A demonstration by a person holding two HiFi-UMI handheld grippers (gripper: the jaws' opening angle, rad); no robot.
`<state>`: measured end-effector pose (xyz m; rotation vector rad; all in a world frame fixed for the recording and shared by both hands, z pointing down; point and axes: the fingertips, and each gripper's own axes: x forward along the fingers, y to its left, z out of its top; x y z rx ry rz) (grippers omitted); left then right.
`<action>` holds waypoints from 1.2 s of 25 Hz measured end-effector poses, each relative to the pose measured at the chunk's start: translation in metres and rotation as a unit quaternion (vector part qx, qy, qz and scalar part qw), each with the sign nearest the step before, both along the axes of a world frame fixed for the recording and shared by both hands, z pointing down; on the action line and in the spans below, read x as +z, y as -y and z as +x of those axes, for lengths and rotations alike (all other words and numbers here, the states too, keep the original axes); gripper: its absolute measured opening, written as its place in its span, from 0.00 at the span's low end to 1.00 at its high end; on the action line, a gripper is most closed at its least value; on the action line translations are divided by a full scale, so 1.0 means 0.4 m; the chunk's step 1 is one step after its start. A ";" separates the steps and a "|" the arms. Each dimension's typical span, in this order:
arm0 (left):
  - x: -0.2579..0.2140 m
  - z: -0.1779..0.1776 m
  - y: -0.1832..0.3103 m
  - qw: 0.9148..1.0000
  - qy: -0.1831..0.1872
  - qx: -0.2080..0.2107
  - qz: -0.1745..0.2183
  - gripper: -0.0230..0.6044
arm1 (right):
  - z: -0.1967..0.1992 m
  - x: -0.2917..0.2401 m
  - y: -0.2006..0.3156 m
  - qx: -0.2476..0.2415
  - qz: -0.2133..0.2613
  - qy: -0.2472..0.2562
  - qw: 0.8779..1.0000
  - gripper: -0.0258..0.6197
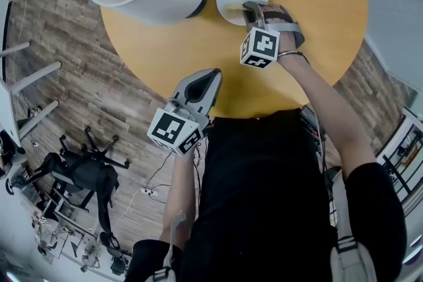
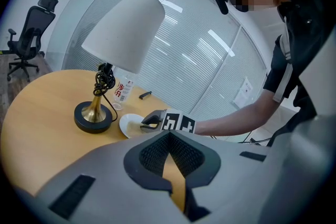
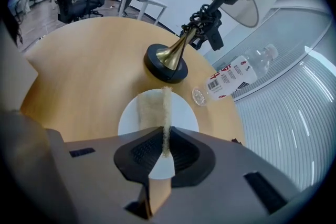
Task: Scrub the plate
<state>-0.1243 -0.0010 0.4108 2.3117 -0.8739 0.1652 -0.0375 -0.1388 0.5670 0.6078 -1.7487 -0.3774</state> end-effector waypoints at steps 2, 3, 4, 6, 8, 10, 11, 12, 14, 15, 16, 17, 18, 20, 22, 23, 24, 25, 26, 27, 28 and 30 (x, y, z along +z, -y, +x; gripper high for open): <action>0.005 -0.005 0.007 1.000 0.002 -0.002 -0.003 0.05 | -0.001 0.008 0.044 -0.006 -0.010 -0.002 1.000 0.09; 0.009 -0.007 0.008 1.000 0.002 -0.003 -0.005 0.05 | 0.001 0.011 0.064 -0.008 -0.014 -0.004 1.000 0.09; 0.014 -0.009 0.006 1.000 0.002 -0.005 -0.007 0.05 | 0.002 0.013 0.082 -0.007 -0.016 -0.004 1.000 0.09; 0.020 -0.015 -0.001 1.000 0.002 -0.006 -0.009 0.05 | 0.006 0.012 0.112 0.001 -0.019 -0.002 1.000 0.09; 0.020 -0.021 0.000 1.000 0.002 -0.007 -0.010 0.05 | 0.014 0.005 0.146 0.014 -0.019 0.002 1.000 0.09; 0.017 -0.025 0.009 1.000 0.001 -0.011 -0.008 0.05 | 0.026 -0.007 0.183 0.025 -0.013 0.003 1.000 0.09; 0.017 -0.027 0.012 1.000 0.001 -0.013 -0.007 0.05 | 0.030 -0.014 0.198 0.028 -0.008 0.003 1.000 0.09; 0.018 -0.029 0.012 1.000 0.001 -0.014 -0.008 0.05 | 0.030 -0.018 0.208 0.029 -0.003 0.002 1.000 0.09; 0.022 -0.035 0.010 1.000 -0.002 -0.018 -0.011 0.05 | 0.021 -0.019 0.215 0.027 0.001 -0.001 1.000 0.09; 0.023 -0.036 0.009 1.000 -0.002 -0.018 -0.013 0.05 | 0.015 -0.017 0.214 0.024 0.001 -0.003 1.000 0.09; 0.025 -0.036 0.009 1.000 -0.001 -0.016 -0.013 0.05 | 0.008 -0.016 0.210 0.020 0.001 -0.003 1.000 0.09; 0.026 -0.034 0.008 1.000 0.001 -0.014 -0.012 0.05 | 0.001 -0.014 0.205 0.016 0.000 -0.002 1.000 0.09; 0.027 -0.032 0.009 1.000 0.002 -0.013 -0.011 0.05 | -0.006 -0.013 0.199 0.013 -0.002 0.000 1.000 0.09; 0.025 -0.027 0.010 1.000 0.002 -0.013 -0.012 0.05 | -0.019 -0.013 0.184 0.008 -0.002 0.005 1.000 0.09; 0.024 -0.022 0.008 1.000 0.002 -0.012 -0.010 0.05 | -0.029 -0.017 0.168 0.004 0.001 0.009 1.000 0.09; 0.025 -0.020 0.006 1.000 0.002 -0.012 -0.008 0.05 | -0.033 -0.019 0.159 0.002 0.002 0.012 1.000 0.09; 0.027 -0.017 0.005 1.000 0.002 -0.012 -0.006 0.05 | -0.036 -0.020 0.150 0.000 0.001 0.016 1.000 0.09; 0.029 -0.015 0.003 1.000 0.002 -0.012 -0.005 0.05 | -0.038 -0.020 0.140 -0.002 0.000 0.020 1.000 0.09; 0.030 -0.013 0.001 1.000 0.002 -0.012 -0.005 0.05 | -0.039 -0.020 0.129 -0.003 -0.001 0.023 1.000 0.09; 0.030 -0.012 -0.002 1.000 0.001 -0.011 -0.005 0.05 | -0.040 -0.021 0.117 -0.004 -0.003 0.026 1.000 0.09; 0.029 -0.012 -0.005 1.000 0.000 -0.010 -0.005 0.05 | -0.041 -0.024 0.105 -0.005 -0.004 0.029 1.000 0.09; 0.022 -0.013 -0.010 1.000 -0.002 -0.007 -0.005 0.05 | -0.042 -0.034 0.082 -0.007 -0.007 0.033 0.999 0.09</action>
